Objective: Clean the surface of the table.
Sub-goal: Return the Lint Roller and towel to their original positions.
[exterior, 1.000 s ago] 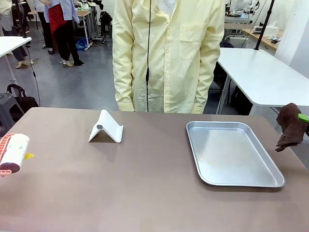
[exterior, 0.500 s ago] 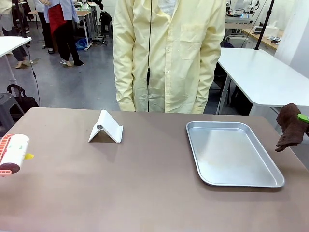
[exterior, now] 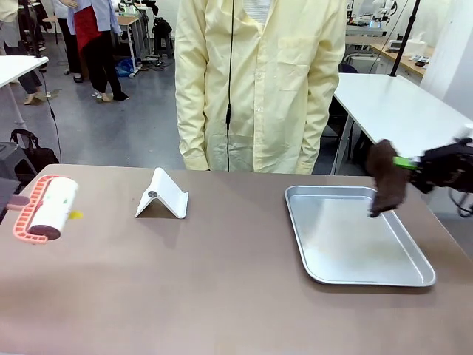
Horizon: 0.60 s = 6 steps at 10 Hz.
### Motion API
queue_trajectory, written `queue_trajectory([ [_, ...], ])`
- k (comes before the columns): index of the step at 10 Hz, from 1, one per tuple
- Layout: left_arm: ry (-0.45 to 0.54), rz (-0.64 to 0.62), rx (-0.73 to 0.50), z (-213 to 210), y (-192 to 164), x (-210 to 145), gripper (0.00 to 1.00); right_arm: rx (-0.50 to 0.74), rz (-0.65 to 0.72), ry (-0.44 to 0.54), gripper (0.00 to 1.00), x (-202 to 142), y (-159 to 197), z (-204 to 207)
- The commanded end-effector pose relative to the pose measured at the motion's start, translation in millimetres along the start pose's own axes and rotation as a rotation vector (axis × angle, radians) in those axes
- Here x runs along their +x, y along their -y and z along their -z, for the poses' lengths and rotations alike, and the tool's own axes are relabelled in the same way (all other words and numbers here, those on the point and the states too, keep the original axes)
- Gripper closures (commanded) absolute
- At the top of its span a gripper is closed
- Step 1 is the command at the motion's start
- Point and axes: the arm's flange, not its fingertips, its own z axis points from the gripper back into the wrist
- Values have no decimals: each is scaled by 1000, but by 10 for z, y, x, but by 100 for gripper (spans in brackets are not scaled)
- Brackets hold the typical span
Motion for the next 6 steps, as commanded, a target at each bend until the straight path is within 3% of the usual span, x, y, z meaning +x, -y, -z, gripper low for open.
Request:
queue_trajectory([
  [1,-1,-51,67,167,265,181,78,-29,-21,7,91,2,-166,515],
  [6,83,-146,218,840,1075,906,78,-193,-118,16,91,-382,-209,1854],
])
